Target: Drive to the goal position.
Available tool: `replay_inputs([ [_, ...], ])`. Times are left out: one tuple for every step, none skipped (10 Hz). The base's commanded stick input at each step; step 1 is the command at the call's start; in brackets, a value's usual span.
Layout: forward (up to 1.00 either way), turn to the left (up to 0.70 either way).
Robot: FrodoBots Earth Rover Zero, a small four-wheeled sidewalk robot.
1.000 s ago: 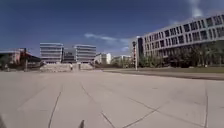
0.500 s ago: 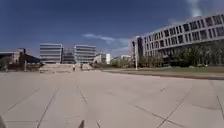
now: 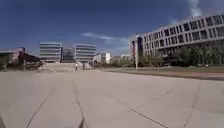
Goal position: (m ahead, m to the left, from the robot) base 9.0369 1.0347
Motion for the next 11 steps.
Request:
replay_inputs([
  [0.58,-0.01],
  [0.58,-0.01],
  [0.58,-0.01],
  [0.58,-0.01],
  [0.59,-0.01],
  [0.58,-0.01],
  [0.58,-0.01],
  [0.58,-0.01],
  [0.58,-0.01],
  [0.58,-0.01],
  [0.58,-0.01],
])
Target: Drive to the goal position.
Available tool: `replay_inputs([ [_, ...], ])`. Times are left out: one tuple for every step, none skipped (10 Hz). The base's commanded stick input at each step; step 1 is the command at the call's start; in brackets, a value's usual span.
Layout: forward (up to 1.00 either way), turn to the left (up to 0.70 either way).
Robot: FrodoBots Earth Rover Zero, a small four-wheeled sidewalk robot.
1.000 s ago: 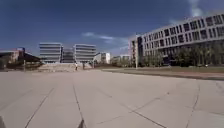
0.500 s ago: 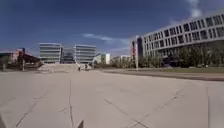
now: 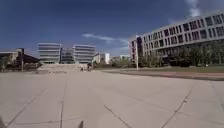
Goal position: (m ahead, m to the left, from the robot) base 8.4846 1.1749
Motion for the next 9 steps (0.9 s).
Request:
replay_inputs([
  [0.58,-0.01],
  [0.58,-0.01],
  [0.58,-0.01],
  [0.58,-0.01],
  [0.58,-0.01],
  [0.58,-0.01],
  [0.58,-0.01],
  [0.58,-0.01],
  [0.58,-0.01],
])
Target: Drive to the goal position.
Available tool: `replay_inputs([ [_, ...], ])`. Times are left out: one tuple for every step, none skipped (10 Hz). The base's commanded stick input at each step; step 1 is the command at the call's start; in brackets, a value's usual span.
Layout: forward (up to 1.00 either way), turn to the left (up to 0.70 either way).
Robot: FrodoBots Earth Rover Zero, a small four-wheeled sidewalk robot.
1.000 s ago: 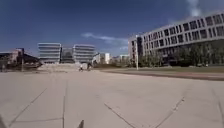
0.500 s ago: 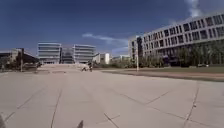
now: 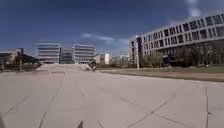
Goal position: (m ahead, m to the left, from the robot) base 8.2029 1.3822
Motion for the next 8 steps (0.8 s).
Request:
replay_inputs([
  [0.58,-0.01],
  [0.58,-0.01],
  [0.58,-0.01],
  [0.58,-0.01],
  [0.58,-0.01],
  [0.58,-0.01],
  [0.58,-0.01],
  [0.58,-0.01],
])
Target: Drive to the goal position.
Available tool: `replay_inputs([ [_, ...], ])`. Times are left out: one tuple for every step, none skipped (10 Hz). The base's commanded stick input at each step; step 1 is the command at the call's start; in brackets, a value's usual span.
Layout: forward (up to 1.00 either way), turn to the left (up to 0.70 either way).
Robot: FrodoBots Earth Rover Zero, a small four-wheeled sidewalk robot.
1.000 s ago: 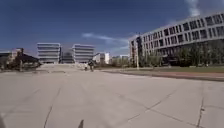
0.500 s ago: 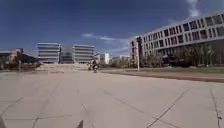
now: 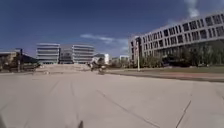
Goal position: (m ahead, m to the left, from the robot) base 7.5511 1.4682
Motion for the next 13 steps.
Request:
replay_inputs([
  [0.58,-0.01],
  [0.58,-0.01],
  [0.58,-0.01],
  [0.58,-0.01],
  [0.58,-0.01],
  [0.58,-0.01],
  [0.58,-0.01],
  [0.58,-0.01],
  [0.58,-0.01],
  [0.58,-0.01],
  [0.58,-0.01],
  [0.58,-0.01],
  [0.58,-0.01],
])
